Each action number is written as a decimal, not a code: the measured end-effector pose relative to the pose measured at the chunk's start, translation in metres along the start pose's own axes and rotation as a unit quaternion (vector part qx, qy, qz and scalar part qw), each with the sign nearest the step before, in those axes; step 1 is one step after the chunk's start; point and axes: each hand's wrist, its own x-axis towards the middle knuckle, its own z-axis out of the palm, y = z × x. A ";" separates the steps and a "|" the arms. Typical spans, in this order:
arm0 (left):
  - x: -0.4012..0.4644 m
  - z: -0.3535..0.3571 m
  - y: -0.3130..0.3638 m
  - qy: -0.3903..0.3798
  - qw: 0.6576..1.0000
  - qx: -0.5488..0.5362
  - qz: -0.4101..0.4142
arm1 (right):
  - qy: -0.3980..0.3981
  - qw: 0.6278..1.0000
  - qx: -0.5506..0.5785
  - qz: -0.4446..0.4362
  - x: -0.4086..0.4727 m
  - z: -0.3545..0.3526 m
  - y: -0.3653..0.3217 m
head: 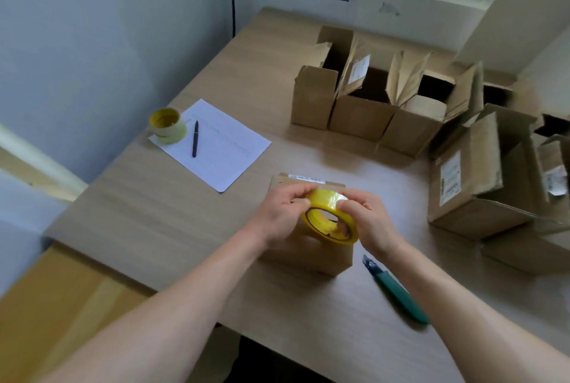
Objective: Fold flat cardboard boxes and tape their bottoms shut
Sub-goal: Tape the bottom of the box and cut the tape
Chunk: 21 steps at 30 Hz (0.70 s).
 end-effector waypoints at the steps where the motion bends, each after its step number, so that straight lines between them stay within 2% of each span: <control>1: 0.002 -0.001 0.005 -0.012 0.999 -0.036 -0.020 | -0.008 1.000 -0.009 -0.007 0.000 0.001 -0.002; 3: 0.007 -0.006 0.014 -0.020 0.994 -0.085 -0.061 | -0.024 0.999 -0.013 -0.018 0.001 0.003 -0.003; 5: 0.011 -0.011 0.018 -0.036 0.992 -0.086 -0.088 | -0.034 0.999 -0.014 -0.028 0.001 0.005 -0.004; 12: 0.018 -0.028 0.020 -0.083 0.987 -0.079 -0.110 | -0.014 0.999 -0.040 -0.022 0.001 0.006 -0.002; 17: 0.019 -0.026 0.021 -0.054 0.988 -0.084 -0.121 | -0.008 0.997 -0.074 -0.030 0.000 0.010 -0.002; 21: 0.015 -0.023 0.022 -0.007 0.994 -0.043 -0.105 | -0.004 0.994 -0.107 -0.020 -0.002 0.014 -0.002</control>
